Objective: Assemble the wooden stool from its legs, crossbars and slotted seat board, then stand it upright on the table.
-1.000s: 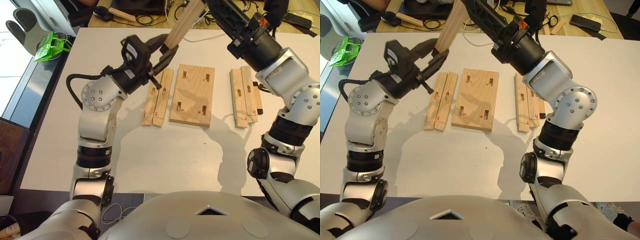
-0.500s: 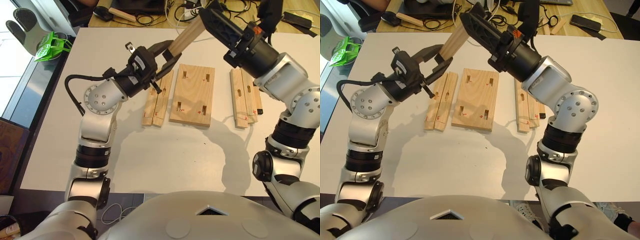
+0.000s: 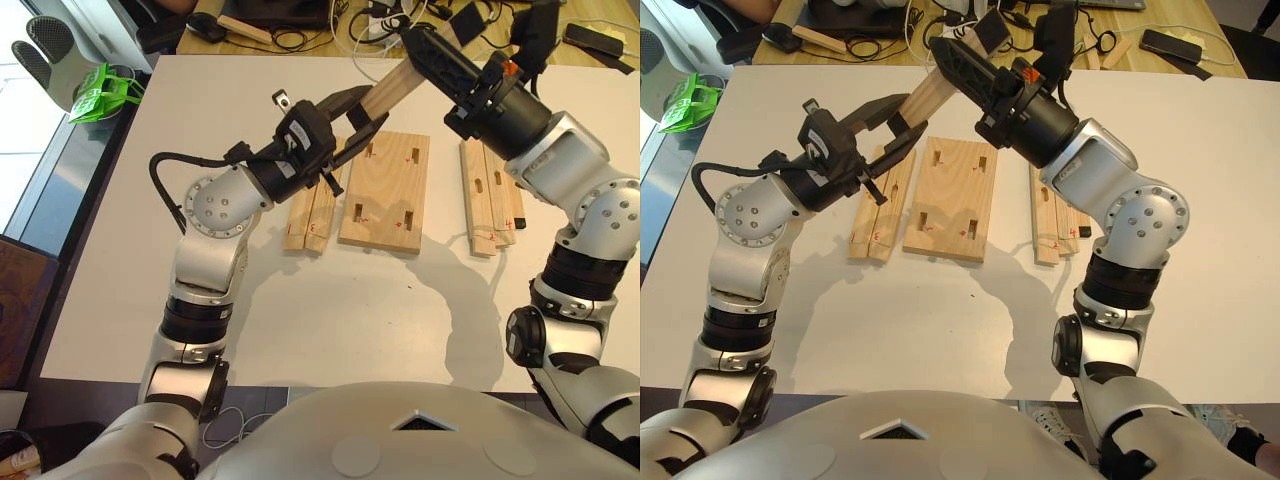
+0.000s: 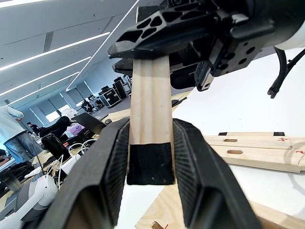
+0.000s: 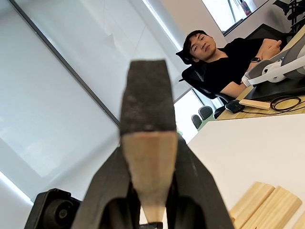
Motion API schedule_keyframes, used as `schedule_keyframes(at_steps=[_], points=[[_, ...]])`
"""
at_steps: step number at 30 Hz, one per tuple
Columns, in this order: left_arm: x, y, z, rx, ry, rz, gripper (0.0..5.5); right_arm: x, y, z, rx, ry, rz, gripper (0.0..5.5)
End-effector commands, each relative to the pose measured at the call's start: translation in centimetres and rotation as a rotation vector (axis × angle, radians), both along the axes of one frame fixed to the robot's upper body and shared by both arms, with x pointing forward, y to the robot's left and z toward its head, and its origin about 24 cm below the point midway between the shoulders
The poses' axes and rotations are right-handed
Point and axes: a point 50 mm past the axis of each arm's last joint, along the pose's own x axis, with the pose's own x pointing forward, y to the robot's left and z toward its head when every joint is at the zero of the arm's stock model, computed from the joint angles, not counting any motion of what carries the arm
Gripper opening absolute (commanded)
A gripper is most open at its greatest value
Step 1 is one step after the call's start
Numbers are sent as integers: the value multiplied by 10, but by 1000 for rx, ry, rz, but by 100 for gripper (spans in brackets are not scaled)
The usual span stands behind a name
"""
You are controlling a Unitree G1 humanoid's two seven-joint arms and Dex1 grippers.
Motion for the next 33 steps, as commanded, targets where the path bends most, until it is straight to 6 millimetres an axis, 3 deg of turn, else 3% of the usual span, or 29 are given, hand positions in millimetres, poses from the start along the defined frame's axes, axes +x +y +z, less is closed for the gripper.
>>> schedule_keyframes(at_steps=[1,6,10,20,25,30,33], points=[[1,-3,-2,15,10,9,128,-1,6,4,32,-13,2,41],[0,-3,-3,6,-8,41,204,0,8,5,82,-13,-56,39],[6,6,-2,9,-40,113,267,7,-1,9,107,-28,-143,39],[20,45,-11,4,-32,365,414,29,-55,11,70,-43,-456,39],[40,70,-2,-253,71,599,466,35,-72,-1,-67,-45,-605,39],[44,53,0,-698,304,618,466,36,-64,-30,-335,-18,-752,39],[40,38,-10,-803,417,614,466,31,-48,-46,-529,-53,-774,39]])
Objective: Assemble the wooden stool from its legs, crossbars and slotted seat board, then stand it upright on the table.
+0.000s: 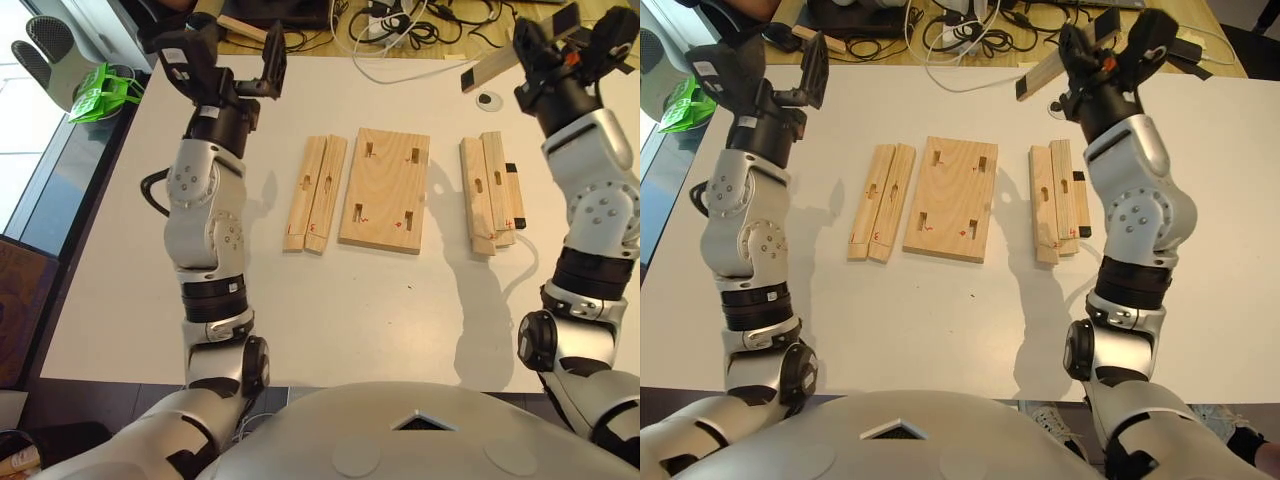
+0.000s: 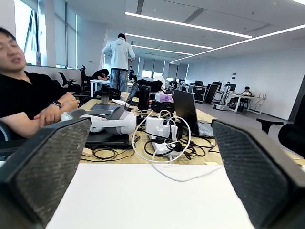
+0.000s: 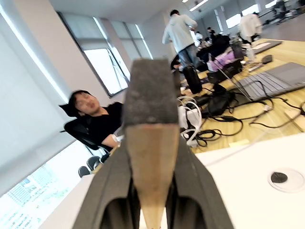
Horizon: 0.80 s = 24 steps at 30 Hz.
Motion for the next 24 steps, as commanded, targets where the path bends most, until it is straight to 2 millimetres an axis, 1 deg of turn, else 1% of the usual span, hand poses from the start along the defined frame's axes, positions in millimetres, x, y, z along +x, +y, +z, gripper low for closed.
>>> schedule_keyframes(at_steps=[1,3,5,9,11,13,15,17,20,24], points=[[-6,-16,-9,-113,69,-20,466,-7,18,-16,-193,30,-23,39],[-9,-20,-19,-114,107,-27,466,-9,20,-26,-287,68,-60,39],[-11,-19,-28,-115,142,-19,466,-9,19,-34,-336,107,-101,39],[-10,-15,-31,-113,158,-4,466,-12,15,-43,-377,136,-140,39],[-10,-14,-34,-112,164,7,466,-10,5,-43,-278,158,-137,39],[-10,-14,-37,-116,171,19,466,-6,-12,-40,-164,159,-131,39],[-10,-13,-38,-119,175,31,466,-3,-28,-38,-121,155,-136,39],[-9,-13,-39,-121,176,37,466,-5,-38,-42,-128,167,-137,39],[-9,-13,-40,-124,177,44,466,-10,-44,-53,-174,190,-130,39],[-8,-12,-39,-120,179,49,466,-13,-39,-69,-217,277,-89,39]])
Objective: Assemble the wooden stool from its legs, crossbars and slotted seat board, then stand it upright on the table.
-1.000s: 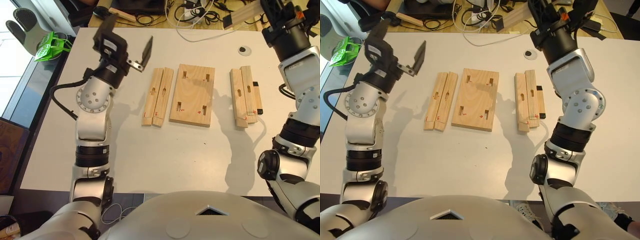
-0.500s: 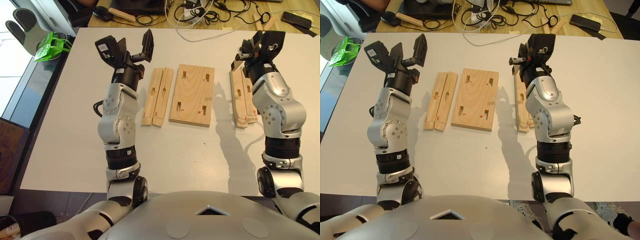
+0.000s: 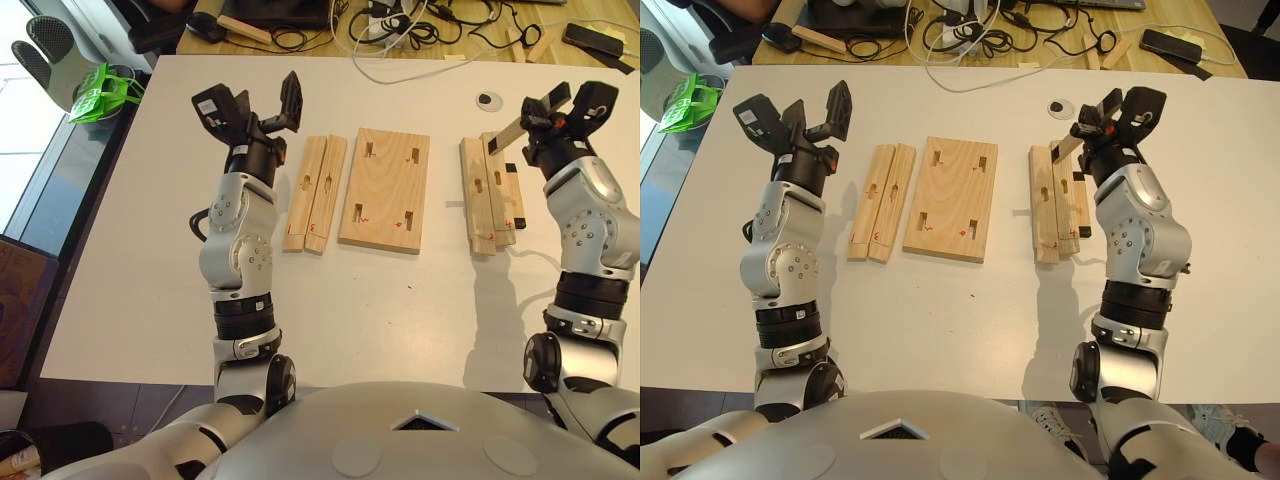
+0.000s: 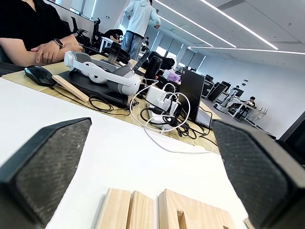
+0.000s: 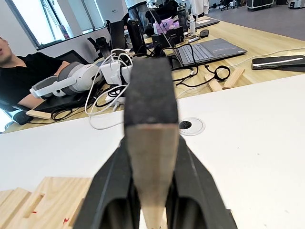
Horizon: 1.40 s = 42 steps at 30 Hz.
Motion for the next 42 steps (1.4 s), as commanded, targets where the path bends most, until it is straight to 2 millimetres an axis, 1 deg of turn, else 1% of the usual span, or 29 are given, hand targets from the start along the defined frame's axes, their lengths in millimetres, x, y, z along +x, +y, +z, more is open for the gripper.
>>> schedule_keyframes(at_steps=[1,4,7,11,14,19,22,30,38,42], points=[[2,1,-1,11,12,14,466,-3,6,-16,-34,108,41,39],[2,2,-1,14,16,15,466,-4,10,-21,-58,177,44,39],[2,2,-2,20,21,15,466,-5,20,-22,-100,211,54,39],[1,3,-2,26,26,16,466,-8,33,-20,-116,212,79,39],[1,4,-3,30,30,17,466,-9,37,-16,-124,193,82,39],[1,4,-5,31,36,18,466,-13,42,-7,-194,133,98,39],[1,4,-6,27,39,19,466,-15,42,-7,-200,140,112,39],[1,5,-5,34,32,33,466,-18,36,-18,-226,189,114,39],[0,5,-4,35,34,36,466,-19,36,-21,-251,212,138,39],[0,5,-5,34,37,36,466,-22,34,-27,-270,278,161,39]])
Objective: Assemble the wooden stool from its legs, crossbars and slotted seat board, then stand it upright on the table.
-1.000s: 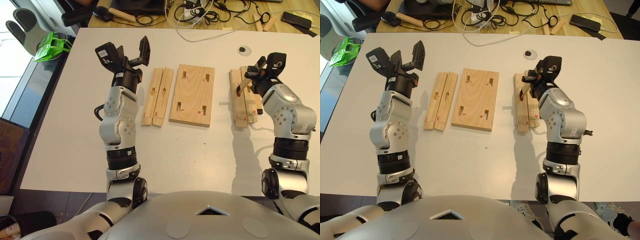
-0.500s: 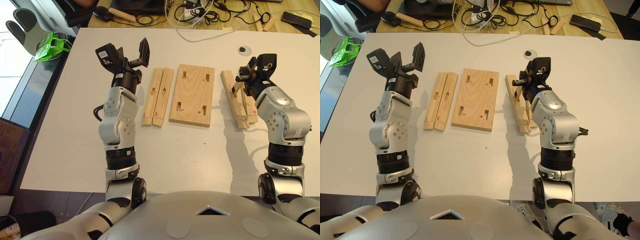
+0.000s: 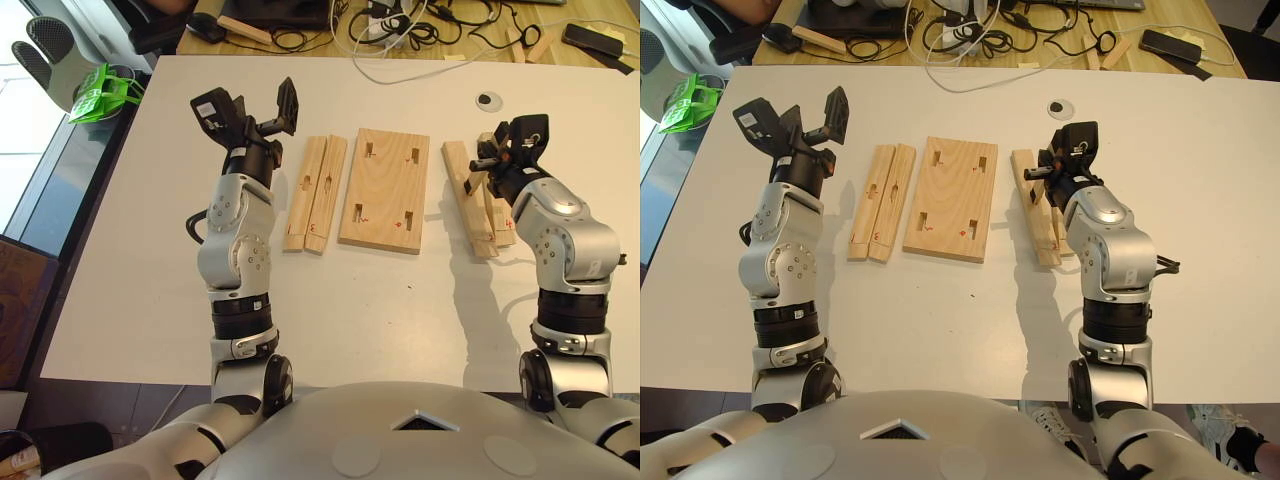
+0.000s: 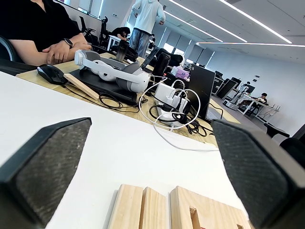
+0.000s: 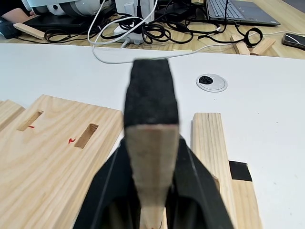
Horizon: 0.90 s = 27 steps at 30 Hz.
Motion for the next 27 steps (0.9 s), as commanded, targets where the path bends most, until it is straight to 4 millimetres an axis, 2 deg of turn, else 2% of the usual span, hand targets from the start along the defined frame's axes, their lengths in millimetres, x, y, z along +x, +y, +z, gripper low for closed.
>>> schedule_keyframes(at_steps=[1,8,14,21,27], points=[[0,0,0,4,9,7,466,-6,-5,-13,-34,118,11,39],[0,0,-1,6,15,7,466,-5,-5,-15,-15,163,-5,39],[1,0,-1,9,17,7,466,3,0,-9,-45,89,0,39],[1,0,-1,14,20,8,466,4,20,-10,-23,60,-60,39],[2,0,-2,14,18,18,466,21,42,-14,-12,16,-122,39]])
